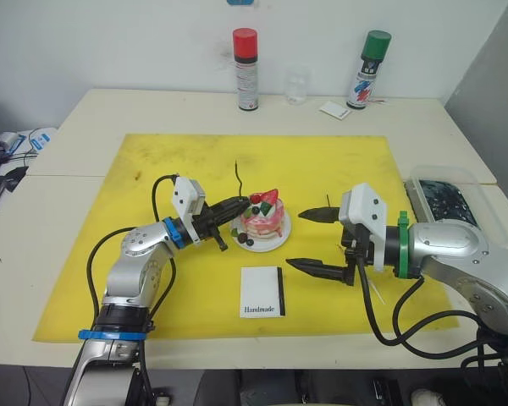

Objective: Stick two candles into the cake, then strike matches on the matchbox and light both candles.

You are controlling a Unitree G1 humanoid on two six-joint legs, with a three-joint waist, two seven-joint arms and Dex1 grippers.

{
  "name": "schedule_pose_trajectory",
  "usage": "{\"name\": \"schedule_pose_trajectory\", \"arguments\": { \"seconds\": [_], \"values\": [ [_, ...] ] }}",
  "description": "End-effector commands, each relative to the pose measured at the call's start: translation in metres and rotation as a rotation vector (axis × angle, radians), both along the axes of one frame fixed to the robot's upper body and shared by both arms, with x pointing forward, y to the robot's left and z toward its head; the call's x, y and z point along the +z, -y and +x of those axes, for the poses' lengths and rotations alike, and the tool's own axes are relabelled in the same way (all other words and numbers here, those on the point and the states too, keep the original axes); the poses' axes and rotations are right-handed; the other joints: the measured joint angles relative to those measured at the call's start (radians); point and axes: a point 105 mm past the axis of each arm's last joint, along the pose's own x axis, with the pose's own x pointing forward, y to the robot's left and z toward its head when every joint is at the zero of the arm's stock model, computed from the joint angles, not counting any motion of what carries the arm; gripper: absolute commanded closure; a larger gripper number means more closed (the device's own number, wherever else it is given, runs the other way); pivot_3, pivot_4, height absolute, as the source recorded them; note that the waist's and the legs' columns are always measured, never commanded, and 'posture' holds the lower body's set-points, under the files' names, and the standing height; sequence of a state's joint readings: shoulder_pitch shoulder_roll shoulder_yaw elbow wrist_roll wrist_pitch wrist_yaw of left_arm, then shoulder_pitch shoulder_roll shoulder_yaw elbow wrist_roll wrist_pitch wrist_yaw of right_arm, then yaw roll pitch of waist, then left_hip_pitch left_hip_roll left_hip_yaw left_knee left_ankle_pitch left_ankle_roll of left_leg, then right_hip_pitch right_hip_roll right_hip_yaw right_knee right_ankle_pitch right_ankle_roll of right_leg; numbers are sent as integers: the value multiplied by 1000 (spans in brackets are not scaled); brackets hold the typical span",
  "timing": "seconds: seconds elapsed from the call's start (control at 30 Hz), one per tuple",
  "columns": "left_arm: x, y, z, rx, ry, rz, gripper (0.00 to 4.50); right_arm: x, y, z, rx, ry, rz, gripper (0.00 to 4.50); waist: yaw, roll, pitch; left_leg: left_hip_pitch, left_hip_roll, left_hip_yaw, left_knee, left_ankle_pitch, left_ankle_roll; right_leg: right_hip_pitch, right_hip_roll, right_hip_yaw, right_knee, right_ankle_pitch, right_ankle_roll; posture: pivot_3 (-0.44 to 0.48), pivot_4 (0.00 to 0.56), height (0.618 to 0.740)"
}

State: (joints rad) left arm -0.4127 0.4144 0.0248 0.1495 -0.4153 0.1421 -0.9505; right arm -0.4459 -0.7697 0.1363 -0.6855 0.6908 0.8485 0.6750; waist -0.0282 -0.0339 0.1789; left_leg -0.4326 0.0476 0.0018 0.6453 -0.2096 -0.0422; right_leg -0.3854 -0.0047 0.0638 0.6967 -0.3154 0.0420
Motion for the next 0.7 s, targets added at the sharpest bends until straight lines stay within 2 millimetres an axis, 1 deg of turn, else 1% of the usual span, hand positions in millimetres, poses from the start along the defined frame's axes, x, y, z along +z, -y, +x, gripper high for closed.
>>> {"name": "schedule_pose_trajectory", "arguments": {
  "seconds": [0.03,0.1,0.17,0.2,0.23,0.27,0.33,0.37,0.43,0.57,0.63,0.7],
  "values": [
    [-16,5,-2,-15,-37,46,4500,10,0,-3,6,56,20,16,0,0,0,0,0,0,0,0,0,0,0,0,0,0,0,0,150,740],
    [-10,5,-2,-7,-23,43,4500,10,1,-2,3,58,20,16,0,0,0,0,0,0,0,0,0,0,0,0,0,0,0,0,150,740],
    [0,6,-3,-12,-6,42,3853,10,1,-2,0,59,19,0,0,0,0,0,0,0,0,0,0,0,0,0,0,0,0,0,150,740],
    [4,7,-4,-17,-6,41,3709,10,2,-2,-1,59,19,0,0,0,0,0,0,0,0,0,0,0,0,0,0,0,0,0,150,740],
    [8,7,-5,-23,-4,39,3450,10,2,-2,-1,59,19,0,0,0,0,0,0,0,0,0,0,0,0,-1,0,0,0,0,150,740],
    [13,7,-7,-27,4,39,3046,10,2,-2,-2,59,20,0,0,0,0,0,0,0,0,0,0,0,0,0,0,0,0,0,150,740],
    [25,5,-10,-25,24,38,2580,10,2,-3,-3,58,21,0,0,0,0,0,0,0,0,0,0,0,0,0,0,0,0,0,150,740],
    [31,5,-11,-23,39,42,2177,10,2,-3,-4,58,22,0,0,0,0,0,0,0,0,0,0,0,0,0,0,0,0,0,150,740],
    [41,2,-12,-8,55,43,1663,10,2,-3,-4,57,26,0,0,0,0,0,0,-1,0,0,0,0,0,0,0,0,0,0,150,740],
    [53,-6,-10,31,71,50,534,11,1,-3,-3,57,37,0,-1,0,0,0,0,-1,0,0,0,0,0,0,0,0,0,0,150,740],
    [53,-10,-9,45,67,57,15,11,0,-2,-4,59,42,0,-1,0,0,0,0,-1,0,0,0,0,0,-1,0,0,0,0,150,740],
    [53,-13,-9,54,66,62,15,12,0,-2,-5,60,47,0,-1,0,0,0,0,0,0,0,0,0,0,0,0,0,0,0,150,740]
  ]
}}
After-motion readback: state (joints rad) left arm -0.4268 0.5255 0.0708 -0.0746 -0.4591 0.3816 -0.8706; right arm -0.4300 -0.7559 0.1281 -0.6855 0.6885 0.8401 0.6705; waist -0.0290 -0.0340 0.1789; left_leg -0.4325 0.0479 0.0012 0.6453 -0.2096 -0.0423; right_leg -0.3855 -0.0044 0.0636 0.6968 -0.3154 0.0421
